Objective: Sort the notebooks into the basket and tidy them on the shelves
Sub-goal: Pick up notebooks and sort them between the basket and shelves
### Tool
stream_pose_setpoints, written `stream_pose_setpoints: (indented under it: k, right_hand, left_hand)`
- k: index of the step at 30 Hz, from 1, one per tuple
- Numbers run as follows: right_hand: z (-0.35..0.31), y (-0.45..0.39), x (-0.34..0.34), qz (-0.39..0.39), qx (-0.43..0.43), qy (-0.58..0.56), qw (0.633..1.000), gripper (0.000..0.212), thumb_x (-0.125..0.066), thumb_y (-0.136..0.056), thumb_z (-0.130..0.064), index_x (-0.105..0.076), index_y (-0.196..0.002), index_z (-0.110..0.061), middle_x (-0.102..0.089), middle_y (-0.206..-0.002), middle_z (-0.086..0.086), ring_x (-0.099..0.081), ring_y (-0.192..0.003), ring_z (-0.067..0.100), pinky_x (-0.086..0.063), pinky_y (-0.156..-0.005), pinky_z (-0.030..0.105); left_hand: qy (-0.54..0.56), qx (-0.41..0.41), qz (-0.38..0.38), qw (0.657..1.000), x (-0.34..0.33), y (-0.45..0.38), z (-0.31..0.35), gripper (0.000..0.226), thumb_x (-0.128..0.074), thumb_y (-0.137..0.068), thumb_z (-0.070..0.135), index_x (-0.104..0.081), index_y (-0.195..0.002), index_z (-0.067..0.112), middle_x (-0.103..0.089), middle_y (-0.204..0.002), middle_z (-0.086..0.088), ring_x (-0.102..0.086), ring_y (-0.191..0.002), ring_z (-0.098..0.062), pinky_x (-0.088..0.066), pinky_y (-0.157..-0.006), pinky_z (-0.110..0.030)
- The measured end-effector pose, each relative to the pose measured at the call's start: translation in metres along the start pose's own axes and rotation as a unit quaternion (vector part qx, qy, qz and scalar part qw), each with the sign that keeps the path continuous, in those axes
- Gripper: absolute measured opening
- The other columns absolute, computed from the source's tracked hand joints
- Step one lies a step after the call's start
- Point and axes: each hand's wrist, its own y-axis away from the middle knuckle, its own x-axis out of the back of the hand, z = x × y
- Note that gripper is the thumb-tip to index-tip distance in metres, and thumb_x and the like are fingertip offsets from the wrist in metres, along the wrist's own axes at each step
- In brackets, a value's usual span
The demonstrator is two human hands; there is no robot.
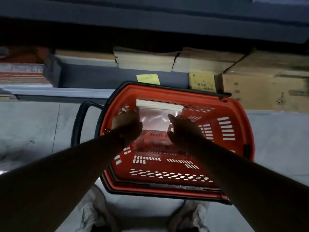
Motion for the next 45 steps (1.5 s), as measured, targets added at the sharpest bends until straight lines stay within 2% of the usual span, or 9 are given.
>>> stream_pose_setpoints:
  k: [4, 13, 16, 22, 27, 31, 37, 41, 45]
  right_hand:
    - [-0.001, -0.02, -0.008, 0.028, 0.008, 0.005, 1.0, 0.067, -0.052, -0.093, -0.025, -0.024, -0.154, -0.021, -0.05, -0.141, 0.013, -0.051, -0.122, 0.032, -0.046, -0.1, 0.044]
    - [0.007, -0.034, -0.019, 0.025, 0.01, -0.006, 1.0, 0.068, -0.047, -0.092, -0.024, -0.021, -0.154, -0.024, -0.038, -0.151, 0.017, -0.041, -0.133, 0.036, -0.044, -0.102, 0.049]
    - [0.009, -0.034, -0.019, 0.044, 0.004, -0.023, 0.999, 0.062, -0.048, -0.092, -0.023, -0.031, -0.151, -0.023, -0.036, -0.154, 0.014, -0.038, -0.135, 0.033, -0.042, -0.104, 0.048]
    - [0.026, -0.021, -0.028, 0.111, 0.001, -0.116, 0.987, 0.052, -0.057, -0.088, -0.017, -0.05, -0.139, -0.022, -0.046, -0.145, 0.005, -0.045, -0.13, 0.024, -0.044, -0.105, 0.043]
    - [0.035, 0.001, -0.03, 0.136, -0.087, -0.352, 0.922, 0.057, -0.065, -0.089, -0.006, -0.046, -0.14, -0.018, -0.056, -0.128, -0.005, -0.057, -0.109, 0.012, -0.049, -0.082, 0.018]
    - [0.034, 0.021, -0.015, 0.085, -0.094, -0.449, 0.885, 0.068, -0.076, -0.081, -0.012, -0.045, -0.141, -0.021, -0.059, -0.13, -0.003, -0.058, -0.118, 0.02, -0.056, -0.093, 0.041]
    - [0.031, 0.059, 0.038, 0.016, -0.09, -0.563, 0.821, 0.043, -0.07, -0.09, -0.026, -0.055, -0.13, -0.028, -0.059, -0.131, -0.009, -0.055, -0.12, 0.017, -0.047, -0.102, 0.044]
    - [0.034, 0.092, 0.089, 0.031, -0.093, -0.595, 0.797, 0.035, -0.078, -0.075, -0.045, -0.069, -0.106, -0.029, -0.073, -0.109, -0.004, -0.066, -0.11, 0.023, -0.048, -0.101, 0.048]
    - [0.031, 0.146, 0.141, -0.025, -0.054, -0.594, 0.803, 0.024, -0.067, -0.091, -0.031, -0.072, -0.115, -0.025, -0.075, -0.11, -0.004, -0.07, -0.104, 0.02, -0.052, -0.098, 0.044]
  left_hand:
    - [0.055, -0.006, 0.046, 0.997, -0.019, -0.003, 0.004, 0.043, -0.056, -0.095, 0.03, -0.04, -0.129, 0.011, -0.058, -0.121, -0.014, -0.064, -0.097, -0.035, -0.057, -0.075, -0.044]
    - [0.157, -0.014, 0.083, 0.984, -0.038, 0.012, -0.001, 0.027, -0.058, -0.096, 0.027, -0.043, -0.116, 0.016, -0.067, -0.096, -0.006, -0.066, -0.075, -0.026, -0.055, -0.063, -0.038]
    - [0.158, -0.011, 0.06, 0.986, -0.039, -0.002, 0.003, 0.02, -0.058, -0.097, 0.029, -0.047, -0.109, 0.017, -0.065, -0.088, 0.0, -0.064, -0.074, -0.022, -0.055, -0.066, -0.036]
    - [0.143, -0.058, 0.023, 0.988, -0.034, -0.024, 0.009, 0.024, -0.045, -0.104, 0.029, -0.062, -0.117, 0.019, -0.07, -0.108, -0.002, -0.066, -0.092, -0.018, -0.053, -0.084, -0.031]
    - [0.18, -0.05, 0.017, 0.982, 0.003, 0.005, 0.004, 0.025, -0.043, -0.106, 0.024, -0.058, -0.125, 0.019, -0.068, -0.12, -0.006, -0.065, -0.107, -0.022, -0.044, -0.084, -0.029]
    - [0.221, -0.08, -0.013, 0.972, 0.051, 0.038, 0.003, 0.025, -0.039, -0.106, 0.026, -0.057, -0.124, 0.023, -0.063, -0.113, 0.005, -0.062, -0.095, -0.014, -0.051, -0.079, -0.029]
    - [0.375, -0.078, -0.007, 0.924, 0.133, 0.075, -0.004, 0.013, -0.043, -0.101, 0.037, -0.056, -0.097, 0.04, -0.065, -0.093, 0.017, -0.068, -0.079, 0.0, -0.054, -0.06, -0.015]
    - [0.459, -0.063, 0.011, 0.886, 0.183, 0.096, -0.008, 0.015, -0.051, -0.098, 0.046, -0.062, -0.102, 0.037, -0.069, -0.095, 0.012, -0.071, -0.086, -0.009, -0.06, -0.076, -0.039]
    - [0.528, 0.005, 0.036, 0.848, 0.228, 0.121, -0.012, 0.012, -0.053, -0.101, 0.037, -0.064, -0.104, 0.033, -0.071, -0.097, 0.008, -0.072, -0.09, -0.016, -0.06, -0.081, -0.049]
